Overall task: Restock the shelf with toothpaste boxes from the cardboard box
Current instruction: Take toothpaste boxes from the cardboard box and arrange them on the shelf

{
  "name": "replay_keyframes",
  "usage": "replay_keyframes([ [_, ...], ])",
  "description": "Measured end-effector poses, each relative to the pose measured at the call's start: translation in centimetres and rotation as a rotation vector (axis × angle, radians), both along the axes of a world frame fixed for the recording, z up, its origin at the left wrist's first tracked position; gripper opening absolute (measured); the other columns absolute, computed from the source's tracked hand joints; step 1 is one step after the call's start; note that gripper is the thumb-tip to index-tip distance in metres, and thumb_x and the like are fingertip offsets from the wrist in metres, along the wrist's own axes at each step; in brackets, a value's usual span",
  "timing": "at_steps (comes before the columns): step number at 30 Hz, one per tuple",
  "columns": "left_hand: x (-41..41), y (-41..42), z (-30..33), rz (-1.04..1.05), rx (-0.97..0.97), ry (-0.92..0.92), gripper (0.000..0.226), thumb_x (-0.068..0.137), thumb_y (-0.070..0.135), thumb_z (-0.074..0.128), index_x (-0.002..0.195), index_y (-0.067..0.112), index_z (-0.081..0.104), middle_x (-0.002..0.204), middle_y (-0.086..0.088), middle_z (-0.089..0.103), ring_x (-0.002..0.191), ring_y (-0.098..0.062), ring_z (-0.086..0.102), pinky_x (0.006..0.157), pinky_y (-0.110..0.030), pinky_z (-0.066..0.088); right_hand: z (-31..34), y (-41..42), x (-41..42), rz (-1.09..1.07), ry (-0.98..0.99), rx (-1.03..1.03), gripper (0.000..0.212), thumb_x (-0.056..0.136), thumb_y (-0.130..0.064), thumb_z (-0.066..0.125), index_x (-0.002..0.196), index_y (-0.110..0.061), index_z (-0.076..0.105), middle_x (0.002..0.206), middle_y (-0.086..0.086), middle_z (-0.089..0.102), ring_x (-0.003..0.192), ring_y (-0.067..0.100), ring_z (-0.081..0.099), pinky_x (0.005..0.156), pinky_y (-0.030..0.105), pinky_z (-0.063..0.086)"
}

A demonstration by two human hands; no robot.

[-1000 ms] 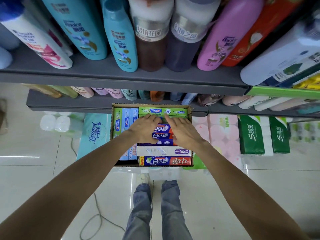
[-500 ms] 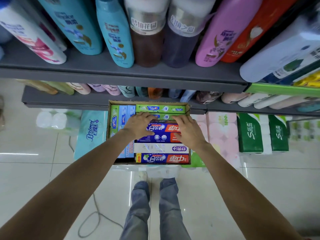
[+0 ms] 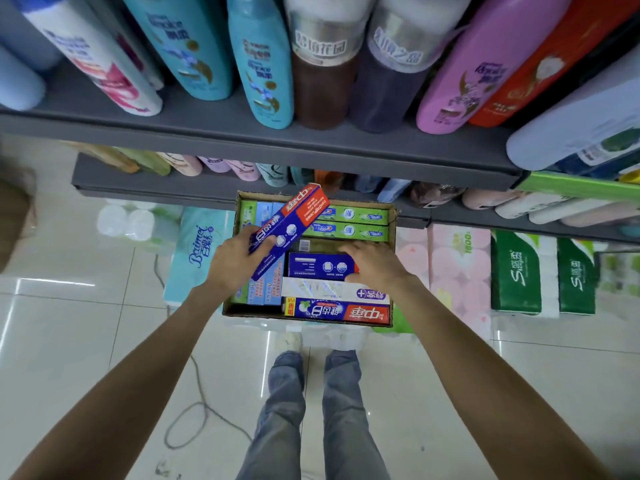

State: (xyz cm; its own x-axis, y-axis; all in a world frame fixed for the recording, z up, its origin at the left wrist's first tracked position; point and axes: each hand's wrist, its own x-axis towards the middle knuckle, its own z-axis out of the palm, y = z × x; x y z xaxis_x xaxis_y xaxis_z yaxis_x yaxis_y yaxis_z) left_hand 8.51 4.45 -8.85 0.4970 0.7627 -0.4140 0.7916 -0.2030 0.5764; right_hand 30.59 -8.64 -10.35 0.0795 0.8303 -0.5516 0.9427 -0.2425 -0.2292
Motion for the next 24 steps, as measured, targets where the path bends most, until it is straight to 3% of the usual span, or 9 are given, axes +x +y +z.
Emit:
replay_keyframes([
  [6, -1.5, -0.3, 0.3, 0.172, -0.175, -0.125, 0.057, 0.083, 0.053, 0.051, 0.119, 0.009, 0.048, 0.115, -0.008, 0.065, 0.093, -0.021, 0.067, 0.077, -0.029, 0.053, -0.2, 2.3, 0.6, -0.026, 0.118, -0.249, 0.068, 0.084, -0.045, 0.065, 0.139, -0.016, 0.039, 0.136, 0.006, 0.051, 0.119, 0.025, 0.051, 0.092, 0.033, 0.044],
  [10, -1.4, -0.7, 0.4, 0.252, -0.254, -0.199, 0.052, 0.085, 0.048, 0.051, 0.119, 0.01, 0.047, 0.118, -0.006, 0.063, 0.092, -0.015, 0.064, 0.07, -0.02, 0.049, -1.1, 2.1, -0.3, -0.002, 0.051, -0.303, 0.064, 0.086, -0.058, 0.052, 0.137, -0.021, 0.041, 0.133, 0.011, 0.045, 0.125, 0.03, 0.042, 0.1, 0.04, 0.038],
  [14, -1.4, -1.0, 0.6, 0.258, -0.252, -0.21, 0.045, 0.09, 0.042, 0.051, 0.121, 0.009, 0.046, 0.12, -0.006, 0.061, 0.093, -0.013, 0.062, 0.069, -0.019, 0.048, -1.1, 1.6, -0.8, -0.074, 0.08, -0.258, 0.057, 0.09, -0.05, 0.053, 0.136, -0.019, 0.041, 0.134, 0.011, 0.043, 0.128, 0.029, 0.037, 0.103, 0.039, 0.034],
  [18, -1.6, -1.1, 0.8, 0.271, -0.278, -0.2, 0.046, 0.09, 0.041, 0.051, 0.123, 0.009, 0.045, 0.123, -0.007, 0.06, 0.094, -0.014, 0.06, 0.072, -0.022, 0.048, -0.9, 1.5, -1.5, -0.15, 0.14, -0.197, 0.047, 0.09, -0.041, 0.058, 0.121, -0.009, 0.043, 0.125, 0.009, 0.052, 0.112, 0.024, 0.051, 0.086, 0.032, 0.042],
  [21, -1.7, -1.3, 1.1, 0.277, -0.31, -0.207, 0.044, 0.091, 0.039, 0.051, 0.124, 0.01, 0.044, 0.123, -0.005, 0.059, 0.095, -0.013, 0.059, 0.068, -0.019, 0.047, -0.2, 1.5, -1.7, -0.103, 0.031, -0.098, 0.052, 0.087, -0.04, 0.062, 0.125, -0.011, 0.042, 0.129, 0.008, 0.051, 0.119, 0.025, 0.049, 0.095, 0.038, 0.04],
  [24, -2.0, -1.5, 1.6, 0.283, -0.35, -0.238, 0.042, 0.09, 0.038, 0.052, 0.122, 0.012, 0.043, 0.125, -0.005, 0.057, 0.098, -0.015, 0.06, 0.075, -0.025, 0.05, 0.7, 1.2, -1.5, -0.023, -0.086, -0.021, 0.054, 0.087, -0.04, 0.062, 0.133, -0.017, 0.046, 0.132, 0.006, 0.048, 0.125, 0.024, 0.042, 0.102, 0.041, 0.033],
])
